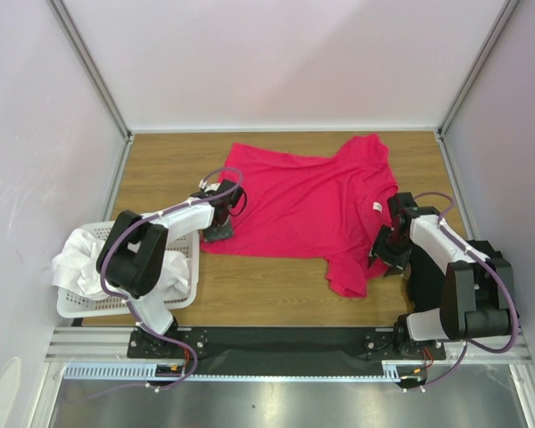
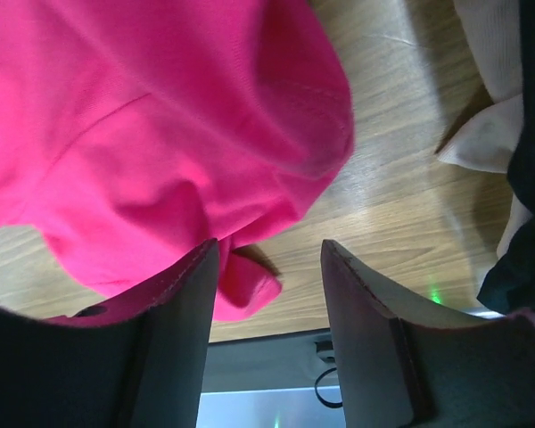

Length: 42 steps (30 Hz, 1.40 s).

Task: Fold and stack the t-shirts
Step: Flatten the tshirt out

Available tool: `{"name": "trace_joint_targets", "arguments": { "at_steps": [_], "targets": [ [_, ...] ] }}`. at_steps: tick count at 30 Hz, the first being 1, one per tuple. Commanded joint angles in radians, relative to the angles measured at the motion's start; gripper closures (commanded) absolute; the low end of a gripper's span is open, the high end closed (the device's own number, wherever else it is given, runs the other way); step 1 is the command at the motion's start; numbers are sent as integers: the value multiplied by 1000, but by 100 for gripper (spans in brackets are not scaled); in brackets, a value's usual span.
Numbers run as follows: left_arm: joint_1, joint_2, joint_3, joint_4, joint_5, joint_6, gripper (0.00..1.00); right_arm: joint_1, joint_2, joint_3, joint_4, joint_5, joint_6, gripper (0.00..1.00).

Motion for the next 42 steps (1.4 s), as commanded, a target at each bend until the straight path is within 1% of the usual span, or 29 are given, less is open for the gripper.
{"name": "trace_joint_targets", "arguments": {
  "at_steps": [1, 4, 6, 7, 8, 9, 12, 13, 14, 15, 16, 20, 25, 29, 32, 35, 36, 38, 39, 40, 41, 42],
  "targets": [
    [-1, 7, -25, -61, -46, -22, 58, 17, 24, -17, 33, 43, 36, 45],
    [-1, 6, -25, -60, -40, -21, 58, 25, 37, -28, 42, 54, 47, 46],
    [-3, 6, -27, -57, -34, -19, 58, 25, 44, -29, 45, 83, 51, 50],
    [-1, 4, -28, -55, -32, -19, 58, 25, 51, -29, 48, 94, 51, 57],
    [-1, 3, -30, -52, -31, -19, 58, 25, 56, -26, 49, 103, 53, 61],
    [-1, 4, -30, -51, -29, -14, 58, 25, 59, -23, 49, 118, 53, 69],
    [-1, 4, -25, -49, -29, -7, 58, 26, 82, -14, 35, 131, 54, 73],
    [-1, 4, -25, -49, -31, -7, 59, 26, 85, -12, 32, 138, 57, 84],
    [-1, 6, -22, -51, -35, -7, 58, 25, 90, -11, 29, 143, 63, 91],
    [-1, 6, -21, -52, -37, -5, 58, 26, 88, -9, 19, 147, 68, 97],
    [-1, 7, -19, -54, -38, -4, 58, 26, 88, -5, 12, 158, 71, 100],
    [-1, 11, -15, -58, -40, -5, 58, 26, 99, 23, -42, 190, 93, 100],
    [-1, 7, -12, -67, -51, -7, 58, 20, 65, 51, -175, 262, 125, 100],
    [-1, -2, -18, -81, -51, -8, 58, -15, 1, -12, -240, 253, 148, 100],
    [-1, -12, -24, -93, -47, -8, 58, -44, -39, 23, -295, 241, 174, 100],
    [-3, -22, -25, -98, -35, -5, 58, -73, -38, 17, -324, 241, 163, 100],
    [-3, -25, -24, -100, -31, 2, 58, -72, -41, 32, -309, 208, 157, 95],
    [-3, -35, -13, -92, 3, 21, 58, -73, -47, 76, -281, 178, 134, 66],
    [-3, -54, -5, -94, 15, 47, 58, -72, -39, 110, -274, 158, 123, 57],
    [-7, -65, 4, -97, 23, 62, 58, -72, -30, 201, -266, 152, 111, 52],
    [-12, -77, 31, -100, 40, 100, 57, -72, -3, 251, -252, 143, 76, 48],
    [-15, -109, 50, -103, 45, 117, 57, -72, 20, 305, -252, 132, 61, 40]
  ]
}}
